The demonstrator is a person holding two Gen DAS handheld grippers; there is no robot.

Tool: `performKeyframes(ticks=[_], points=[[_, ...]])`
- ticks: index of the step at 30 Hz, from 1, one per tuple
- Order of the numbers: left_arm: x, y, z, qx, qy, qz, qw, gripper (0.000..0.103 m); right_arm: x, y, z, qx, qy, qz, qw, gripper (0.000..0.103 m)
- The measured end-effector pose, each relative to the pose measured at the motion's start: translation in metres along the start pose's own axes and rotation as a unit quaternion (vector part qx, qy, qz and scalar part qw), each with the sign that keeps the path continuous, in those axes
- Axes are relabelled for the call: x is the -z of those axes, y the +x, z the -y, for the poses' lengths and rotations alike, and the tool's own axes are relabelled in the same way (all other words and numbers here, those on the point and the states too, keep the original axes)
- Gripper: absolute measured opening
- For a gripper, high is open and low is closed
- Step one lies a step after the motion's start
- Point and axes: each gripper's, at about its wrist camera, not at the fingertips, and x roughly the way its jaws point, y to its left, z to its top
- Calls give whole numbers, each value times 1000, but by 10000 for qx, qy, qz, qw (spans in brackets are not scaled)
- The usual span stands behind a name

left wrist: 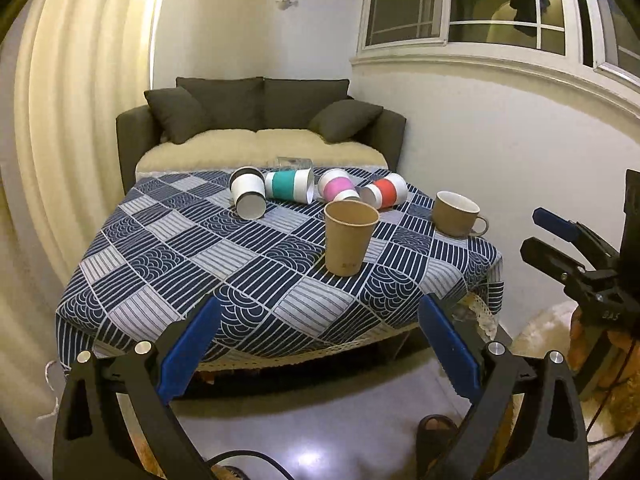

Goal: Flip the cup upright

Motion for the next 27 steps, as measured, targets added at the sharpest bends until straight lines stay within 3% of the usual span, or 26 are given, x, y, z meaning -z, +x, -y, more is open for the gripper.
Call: performKeyframes(ticks=[27], points=[[3,11,6,37,175,-81,9998,96,1,10,0,-78,69,-125,9999,98]])
